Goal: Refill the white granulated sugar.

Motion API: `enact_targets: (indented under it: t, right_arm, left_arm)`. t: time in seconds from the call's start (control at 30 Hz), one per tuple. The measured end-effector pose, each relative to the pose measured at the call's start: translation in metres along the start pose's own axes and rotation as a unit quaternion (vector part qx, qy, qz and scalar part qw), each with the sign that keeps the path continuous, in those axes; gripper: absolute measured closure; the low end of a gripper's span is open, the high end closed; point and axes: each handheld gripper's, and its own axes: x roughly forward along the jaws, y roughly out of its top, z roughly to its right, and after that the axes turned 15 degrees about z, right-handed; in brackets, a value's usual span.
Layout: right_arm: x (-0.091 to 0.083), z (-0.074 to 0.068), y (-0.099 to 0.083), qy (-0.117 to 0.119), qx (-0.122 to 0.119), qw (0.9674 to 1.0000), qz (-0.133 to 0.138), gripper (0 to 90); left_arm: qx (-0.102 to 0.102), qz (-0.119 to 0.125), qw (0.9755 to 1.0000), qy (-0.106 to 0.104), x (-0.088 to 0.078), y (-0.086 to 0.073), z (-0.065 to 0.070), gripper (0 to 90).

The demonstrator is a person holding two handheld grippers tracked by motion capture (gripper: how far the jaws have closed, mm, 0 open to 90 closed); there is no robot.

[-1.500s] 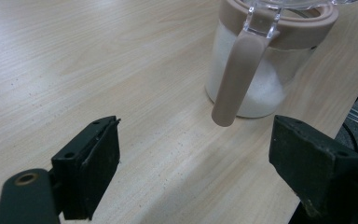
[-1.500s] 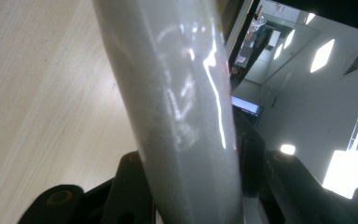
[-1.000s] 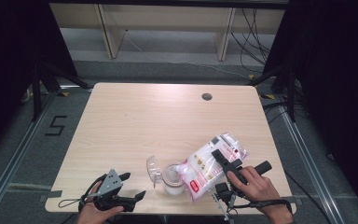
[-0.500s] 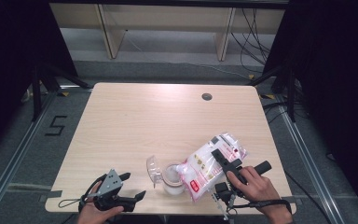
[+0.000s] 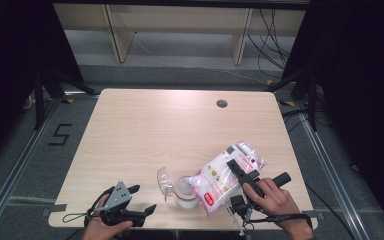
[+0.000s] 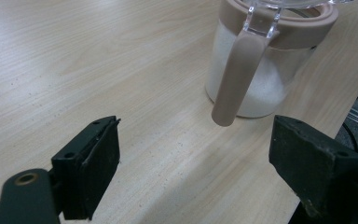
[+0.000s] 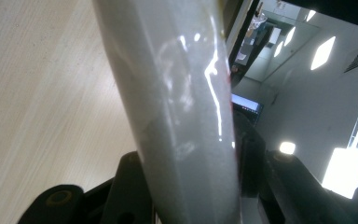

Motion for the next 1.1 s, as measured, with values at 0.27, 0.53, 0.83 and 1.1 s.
enact_targets:
  t: [0.27,0.53,0.83,1.1]
  right_arm:
    - [-0.0002,0.0003,0.0000,-0.003,-0.005,1.0000,-0.002,67.5]
    - [-0.0015,-0.0011,0.0004,-0.009,0.001,0.9999,-0.007,67.6]
    - [0.0006,-0.0027,-0.0002,-0.009,0.005,0.9999,-0.009,67.6]
    - [0.0009,-0.0025,-0.0001,-0.010,0.007,0.9999,-0.010,67.6]
  left_arm:
    - [0.001,-0.001,1.0000,0.000,-0.0002,0.0001,-0.0002,16.0]
    - [-0.005,0.005,1.0000,0.001,0.0006,-0.0002,0.0010,16.0]
    - [0.000,0.000,1.0000,0.000,0.0001,0.0000,0.0001,16.0]
    - [-0.014,0.001,0.9999,0.005,0.0003,-0.0007,0.0022,16.0]
